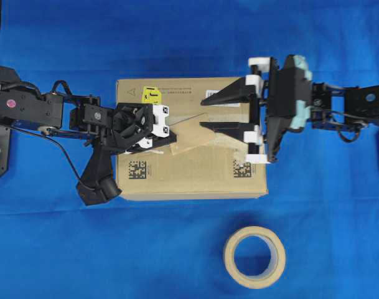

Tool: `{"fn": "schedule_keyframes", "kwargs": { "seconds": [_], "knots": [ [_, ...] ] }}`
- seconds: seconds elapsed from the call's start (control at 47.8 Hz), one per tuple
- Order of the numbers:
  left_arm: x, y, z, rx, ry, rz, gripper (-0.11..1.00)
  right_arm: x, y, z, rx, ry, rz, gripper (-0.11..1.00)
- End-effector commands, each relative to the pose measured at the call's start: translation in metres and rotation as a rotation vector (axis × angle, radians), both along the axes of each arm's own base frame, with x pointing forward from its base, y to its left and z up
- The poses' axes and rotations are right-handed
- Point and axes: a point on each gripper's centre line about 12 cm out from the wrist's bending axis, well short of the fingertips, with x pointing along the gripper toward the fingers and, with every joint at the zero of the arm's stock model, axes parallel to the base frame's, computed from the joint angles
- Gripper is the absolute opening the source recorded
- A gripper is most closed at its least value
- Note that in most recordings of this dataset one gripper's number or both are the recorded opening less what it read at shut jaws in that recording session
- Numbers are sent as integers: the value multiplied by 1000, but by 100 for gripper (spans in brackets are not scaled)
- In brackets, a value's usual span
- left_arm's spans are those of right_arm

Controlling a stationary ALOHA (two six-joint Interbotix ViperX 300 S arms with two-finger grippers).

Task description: Apply tape along the seams of the closed cardboard box to seal it securely.

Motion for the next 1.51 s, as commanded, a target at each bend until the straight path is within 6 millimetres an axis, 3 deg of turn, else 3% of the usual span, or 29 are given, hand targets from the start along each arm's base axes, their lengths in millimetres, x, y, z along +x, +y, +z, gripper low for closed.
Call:
{"fn": "schedule_keyframes", "kwargs": {
  "seconds": [0.0,0.397,1.381,1.485],
  "knots": [
    [4,2,8,0,-26,6,0,8,-1,4,1,-11,-2,52],
    [4,5,8,-2,-26,16,0,24,-1,-31,14,131,2,52],
    [2,11,6,-11,-2,39,1,19,0,-56,25,271,10,47],
    [0,11,4,-12,24,38,7,19,0,-56,25,271,10,47]
  ]
}}
